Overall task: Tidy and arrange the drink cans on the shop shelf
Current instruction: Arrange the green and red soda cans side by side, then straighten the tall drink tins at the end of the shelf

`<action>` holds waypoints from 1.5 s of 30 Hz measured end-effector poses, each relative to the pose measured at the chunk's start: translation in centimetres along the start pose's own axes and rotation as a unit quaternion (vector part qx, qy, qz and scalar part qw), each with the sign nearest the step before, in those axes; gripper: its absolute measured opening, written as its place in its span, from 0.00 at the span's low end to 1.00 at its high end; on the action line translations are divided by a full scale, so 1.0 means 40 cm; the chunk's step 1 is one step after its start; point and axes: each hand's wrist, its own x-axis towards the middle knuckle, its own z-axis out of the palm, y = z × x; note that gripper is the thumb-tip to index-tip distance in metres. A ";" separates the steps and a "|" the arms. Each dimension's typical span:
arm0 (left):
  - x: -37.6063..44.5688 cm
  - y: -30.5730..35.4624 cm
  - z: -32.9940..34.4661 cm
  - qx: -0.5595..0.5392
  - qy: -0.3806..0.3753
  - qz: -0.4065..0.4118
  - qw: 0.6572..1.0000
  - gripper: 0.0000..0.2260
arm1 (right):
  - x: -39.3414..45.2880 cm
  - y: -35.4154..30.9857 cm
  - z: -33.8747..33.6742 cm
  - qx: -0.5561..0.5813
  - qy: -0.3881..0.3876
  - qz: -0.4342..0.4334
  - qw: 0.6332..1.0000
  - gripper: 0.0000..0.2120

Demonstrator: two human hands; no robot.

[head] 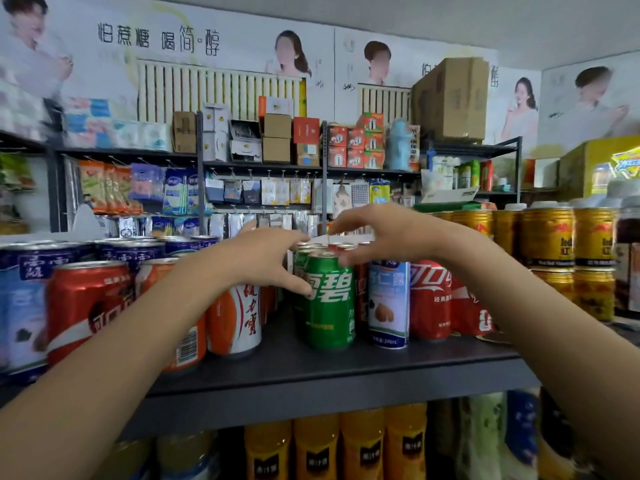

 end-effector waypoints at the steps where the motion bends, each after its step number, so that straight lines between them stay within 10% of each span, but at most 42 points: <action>1: -0.009 -0.005 -0.008 -0.007 0.006 -0.007 1.000 0.36 | -0.020 0.017 -0.010 0.014 0.056 0.010 0.998 0.20; 9: -0.029 0.071 0.074 -0.048 0.058 -0.006 0.997 0.34 | -0.112 0.065 0.121 0.028 0.181 0.160 0.970 0.31; 21: -0.041 0.104 0.158 -0.161 0.184 -0.018 0.969 0.40 | -0.101 0.033 0.229 0.061 0.369 0.099 0.922 0.28; 26: -0.110 0.083 0.150 -0.265 0.333 -0.011 0.905 0.28 | -0.115 0.012 0.155 0.094 0.394 0.077 0.911 0.28; 32: -0.167 0.097 0.086 -0.514 0.197 0.028 0.834 0.21 | -0.102 -0.126 0.040 0.276 0.283 -0.049 0.917 0.25; 39: -0.313 -0.014 0.056 -0.545 0.314 -0.091 0.772 0.15 | -0.007 -0.265 0.122 0.493 0.201 -0.101 0.840 0.16; 45: -0.462 -0.175 0.023 -0.458 0.414 -0.195 0.762 0.14 | 0.061 -0.448 0.266 0.145 0.295 -0.072 0.942 0.23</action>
